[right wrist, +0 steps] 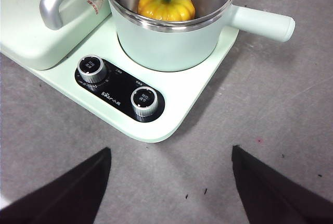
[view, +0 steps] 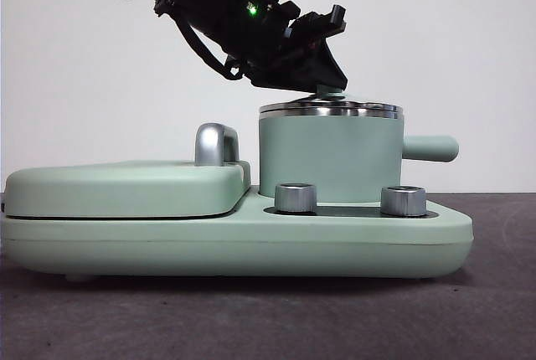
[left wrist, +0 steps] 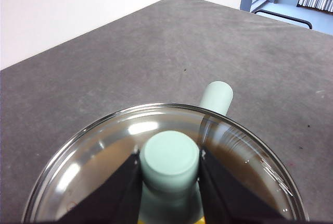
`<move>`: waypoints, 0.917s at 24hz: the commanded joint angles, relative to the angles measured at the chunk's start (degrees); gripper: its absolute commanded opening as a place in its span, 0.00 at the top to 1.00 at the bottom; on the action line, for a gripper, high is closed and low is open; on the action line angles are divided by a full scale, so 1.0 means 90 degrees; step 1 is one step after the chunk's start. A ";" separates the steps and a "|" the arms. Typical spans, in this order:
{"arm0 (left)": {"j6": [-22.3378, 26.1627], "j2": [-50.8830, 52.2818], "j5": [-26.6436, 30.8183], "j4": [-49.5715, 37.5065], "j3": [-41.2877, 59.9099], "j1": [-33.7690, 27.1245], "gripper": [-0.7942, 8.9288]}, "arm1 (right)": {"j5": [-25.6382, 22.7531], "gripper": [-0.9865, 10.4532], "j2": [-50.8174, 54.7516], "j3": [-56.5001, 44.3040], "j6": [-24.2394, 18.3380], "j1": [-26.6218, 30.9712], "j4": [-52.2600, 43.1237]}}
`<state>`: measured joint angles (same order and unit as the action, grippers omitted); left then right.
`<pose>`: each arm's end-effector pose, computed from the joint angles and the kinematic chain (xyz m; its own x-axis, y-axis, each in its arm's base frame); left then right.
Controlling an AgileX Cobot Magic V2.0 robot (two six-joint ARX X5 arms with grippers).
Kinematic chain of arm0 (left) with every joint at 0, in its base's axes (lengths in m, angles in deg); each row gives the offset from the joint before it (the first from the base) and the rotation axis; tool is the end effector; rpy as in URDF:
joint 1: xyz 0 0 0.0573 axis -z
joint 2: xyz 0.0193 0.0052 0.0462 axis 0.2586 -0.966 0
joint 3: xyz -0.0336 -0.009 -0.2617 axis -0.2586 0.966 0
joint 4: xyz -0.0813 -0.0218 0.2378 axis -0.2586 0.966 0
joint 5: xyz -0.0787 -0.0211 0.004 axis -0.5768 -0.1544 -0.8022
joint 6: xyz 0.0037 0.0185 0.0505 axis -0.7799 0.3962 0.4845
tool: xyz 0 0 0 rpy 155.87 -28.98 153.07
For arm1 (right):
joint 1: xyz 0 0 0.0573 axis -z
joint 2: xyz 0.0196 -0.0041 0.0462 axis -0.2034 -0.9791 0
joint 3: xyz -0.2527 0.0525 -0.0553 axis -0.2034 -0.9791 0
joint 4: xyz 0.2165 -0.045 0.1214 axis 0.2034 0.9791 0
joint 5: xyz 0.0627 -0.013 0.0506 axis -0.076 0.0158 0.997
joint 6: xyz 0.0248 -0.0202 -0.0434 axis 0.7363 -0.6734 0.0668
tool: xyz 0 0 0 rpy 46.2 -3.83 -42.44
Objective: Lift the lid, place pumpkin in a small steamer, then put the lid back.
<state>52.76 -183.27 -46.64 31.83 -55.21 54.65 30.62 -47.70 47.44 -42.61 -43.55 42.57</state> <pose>0.3051 -0.2601 0.2550 0.6042 -0.7461 -0.2798 0.7826 0.6217 0.0320 0.0875 0.0543 0.3175 0.6662 0.4131 -0.6209 -0.5148 0.8571 0.0179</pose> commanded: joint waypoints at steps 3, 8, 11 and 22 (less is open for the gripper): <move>0.0075 -0.0005 -0.0012 0.0321 -0.0289 0.0022 0.91 | -0.0029 0.60 -0.0032 0.0024 0.0022 -0.0034 -0.0046; 0.0068 0.0027 -0.0012 0.0670 -0.0476 -0.0007 0.91 | -0.0029 0.60 -0.0032 0.0024 0.0022 -0.0034 -0.0044; 0.0073 0.0027 -0.0010 0.0755 -0.0576 -0.0015 0.91 | -0.0027 0.60 -0.0032 0.0024 0.0024 -0.0034 -0.0041; 0.0070 0.0046 -0.0015 0.0481 -0.0680 -0.0024 0.65 | -0.0022 0.60 -0.0032 0.0024 0.0075 -0.0034 -0.0036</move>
<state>52.81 -182.88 -46.61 36.75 -59.91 54.21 30.56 -47.70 47.44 -42.52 -43.55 42.57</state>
